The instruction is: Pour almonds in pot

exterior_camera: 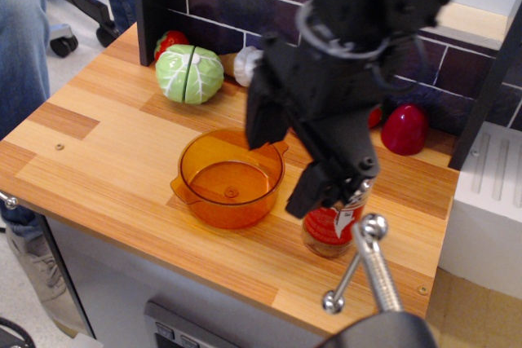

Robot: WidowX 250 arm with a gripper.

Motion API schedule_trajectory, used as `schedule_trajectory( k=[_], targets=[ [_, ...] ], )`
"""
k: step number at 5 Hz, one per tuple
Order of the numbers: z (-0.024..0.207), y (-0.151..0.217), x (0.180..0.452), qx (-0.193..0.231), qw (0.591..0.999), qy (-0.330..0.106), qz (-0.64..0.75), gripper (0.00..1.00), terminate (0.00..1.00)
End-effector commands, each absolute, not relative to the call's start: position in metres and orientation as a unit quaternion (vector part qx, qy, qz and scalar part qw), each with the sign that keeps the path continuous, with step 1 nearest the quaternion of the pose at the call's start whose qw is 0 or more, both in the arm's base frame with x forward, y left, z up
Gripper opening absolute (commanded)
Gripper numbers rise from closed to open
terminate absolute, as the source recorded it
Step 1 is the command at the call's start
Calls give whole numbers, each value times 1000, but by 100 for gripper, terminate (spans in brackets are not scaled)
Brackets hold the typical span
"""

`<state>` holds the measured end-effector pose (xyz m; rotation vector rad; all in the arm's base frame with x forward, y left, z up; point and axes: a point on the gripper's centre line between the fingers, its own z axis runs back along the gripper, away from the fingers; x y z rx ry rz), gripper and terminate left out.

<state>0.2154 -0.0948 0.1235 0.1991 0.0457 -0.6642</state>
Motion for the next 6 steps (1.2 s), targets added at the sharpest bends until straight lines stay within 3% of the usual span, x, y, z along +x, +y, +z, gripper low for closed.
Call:
schedule_trajectory(
  k=[1, 2, 4, 6],
  targets=[
    [135, -136, 248, 157, 870, 96, -456, 100, 0],
    [121, -158, 253, 220, 835, 157, -479, 100, 0],
    [79, -176, 259, 236, 809, 246, -480, 100, 0],
    [49, -155, 262, 254, 786, 313, -469, 100, 0]
  ],
)
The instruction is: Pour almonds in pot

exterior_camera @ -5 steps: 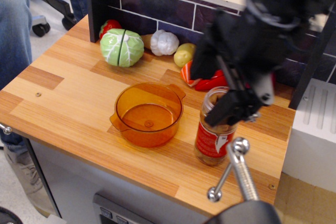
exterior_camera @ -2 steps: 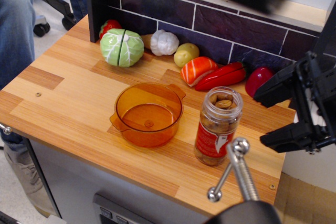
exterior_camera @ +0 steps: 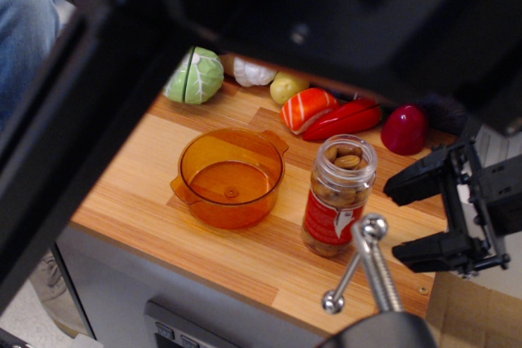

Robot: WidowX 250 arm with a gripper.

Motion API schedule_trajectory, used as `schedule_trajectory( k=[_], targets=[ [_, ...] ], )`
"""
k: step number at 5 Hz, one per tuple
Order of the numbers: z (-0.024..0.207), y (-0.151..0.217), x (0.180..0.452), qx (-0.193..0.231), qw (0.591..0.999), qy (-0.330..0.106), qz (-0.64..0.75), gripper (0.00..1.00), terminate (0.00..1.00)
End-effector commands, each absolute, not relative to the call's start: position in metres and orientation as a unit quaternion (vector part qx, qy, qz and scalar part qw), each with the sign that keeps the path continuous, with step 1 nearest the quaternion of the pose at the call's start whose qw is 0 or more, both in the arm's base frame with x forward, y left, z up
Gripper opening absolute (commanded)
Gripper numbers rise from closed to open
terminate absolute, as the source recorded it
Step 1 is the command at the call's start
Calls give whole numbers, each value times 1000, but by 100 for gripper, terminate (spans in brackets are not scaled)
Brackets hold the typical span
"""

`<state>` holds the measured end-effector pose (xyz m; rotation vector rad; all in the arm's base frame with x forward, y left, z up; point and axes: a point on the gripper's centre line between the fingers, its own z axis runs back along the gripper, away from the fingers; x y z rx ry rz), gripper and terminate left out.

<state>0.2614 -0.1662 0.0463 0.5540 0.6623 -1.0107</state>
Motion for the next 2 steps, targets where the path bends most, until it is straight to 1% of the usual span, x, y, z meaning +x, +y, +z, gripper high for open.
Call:
schedule_trajectory(
  k=[1, 2],
  targets=[
    [46, -139, 268, 269, 771, 333, -472, 100, 0],
    [48, -128, 274, 278, 756, 350, -478, 100, 0]
  ],
)
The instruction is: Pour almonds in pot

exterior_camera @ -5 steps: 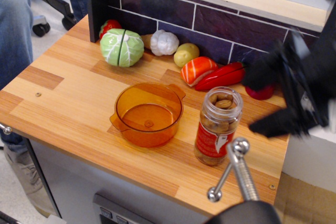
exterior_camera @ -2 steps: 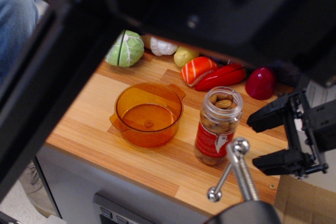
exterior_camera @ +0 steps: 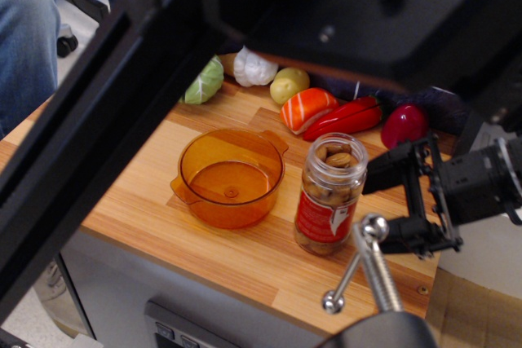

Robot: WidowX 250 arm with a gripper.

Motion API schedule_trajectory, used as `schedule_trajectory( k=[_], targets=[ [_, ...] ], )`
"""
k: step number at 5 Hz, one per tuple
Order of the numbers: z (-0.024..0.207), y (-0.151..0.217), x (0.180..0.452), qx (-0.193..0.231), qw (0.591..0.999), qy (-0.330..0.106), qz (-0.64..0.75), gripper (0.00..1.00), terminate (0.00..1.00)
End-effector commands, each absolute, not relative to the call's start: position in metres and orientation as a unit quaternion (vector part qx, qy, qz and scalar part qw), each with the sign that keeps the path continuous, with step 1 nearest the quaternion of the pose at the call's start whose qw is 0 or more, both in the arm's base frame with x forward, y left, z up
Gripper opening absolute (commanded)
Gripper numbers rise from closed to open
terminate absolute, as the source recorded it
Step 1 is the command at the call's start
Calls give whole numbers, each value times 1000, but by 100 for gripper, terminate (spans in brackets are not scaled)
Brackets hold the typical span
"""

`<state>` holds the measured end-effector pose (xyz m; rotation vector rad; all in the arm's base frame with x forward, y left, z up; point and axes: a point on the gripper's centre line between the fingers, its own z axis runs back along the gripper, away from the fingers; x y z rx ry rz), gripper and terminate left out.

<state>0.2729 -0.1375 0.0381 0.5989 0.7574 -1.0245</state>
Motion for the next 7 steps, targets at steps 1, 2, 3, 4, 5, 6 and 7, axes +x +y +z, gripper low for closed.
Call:
schedule_trajectory(
  k=[1, 2, 3, 4, 5, 6, 7],
  targets=[
    [46, -114, 270, 283, 748, 358, -482, 100, 0],
    [41, -101, 260, 288, 738, 368, -486, 100, 0],
    [39, -98, 255, 274, 739, 371, -491, 100, 0],
    [49, -103, 250, 169, 804, 307, -481, 0, 0],
    [56, -105, 253, 85, 836, 211, -499, 0, 0],
    [57, -105, 260, -17, 827, 150, -542, 0, 0],
    [59, -103, 268, -130, 810, 99, -564, 0, 0]
  ],
)
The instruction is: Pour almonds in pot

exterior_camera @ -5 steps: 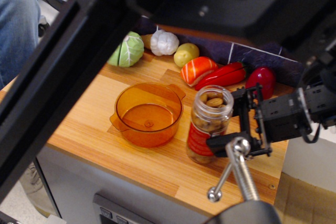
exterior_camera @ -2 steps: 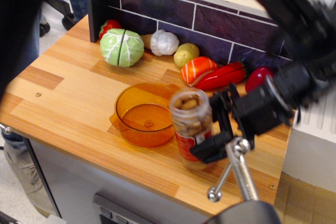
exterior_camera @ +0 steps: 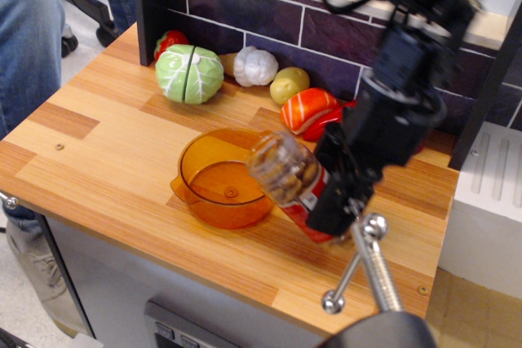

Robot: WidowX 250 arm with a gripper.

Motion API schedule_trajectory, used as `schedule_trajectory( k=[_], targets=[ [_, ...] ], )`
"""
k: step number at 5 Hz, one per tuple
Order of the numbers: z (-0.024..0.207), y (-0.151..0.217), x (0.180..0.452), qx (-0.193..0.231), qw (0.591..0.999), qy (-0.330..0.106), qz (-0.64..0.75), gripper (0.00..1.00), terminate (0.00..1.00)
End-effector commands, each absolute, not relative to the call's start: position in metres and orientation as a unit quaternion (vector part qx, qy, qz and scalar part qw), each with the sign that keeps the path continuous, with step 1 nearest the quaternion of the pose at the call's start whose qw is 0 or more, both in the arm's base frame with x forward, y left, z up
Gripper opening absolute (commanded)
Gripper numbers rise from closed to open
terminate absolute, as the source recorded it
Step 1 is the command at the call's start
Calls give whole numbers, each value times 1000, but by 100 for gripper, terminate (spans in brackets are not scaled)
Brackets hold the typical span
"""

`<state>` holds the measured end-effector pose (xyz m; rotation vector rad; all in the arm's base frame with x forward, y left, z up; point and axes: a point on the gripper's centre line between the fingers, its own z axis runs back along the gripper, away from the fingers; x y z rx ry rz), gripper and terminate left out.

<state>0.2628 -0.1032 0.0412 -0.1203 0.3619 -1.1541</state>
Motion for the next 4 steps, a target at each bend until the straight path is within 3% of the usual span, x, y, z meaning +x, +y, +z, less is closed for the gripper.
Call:
schedule_trajectory(
  k=[1, 3, 4],
  targets=[
    [60, -105, 280, -160, 802, 78, -571, 0, 0],
    [74, -113, 286, -213, 818, -42, -533, 0, 0],
    [67, -115, 279, -210, 832, -80, -507, 0, 0]
  ],
)
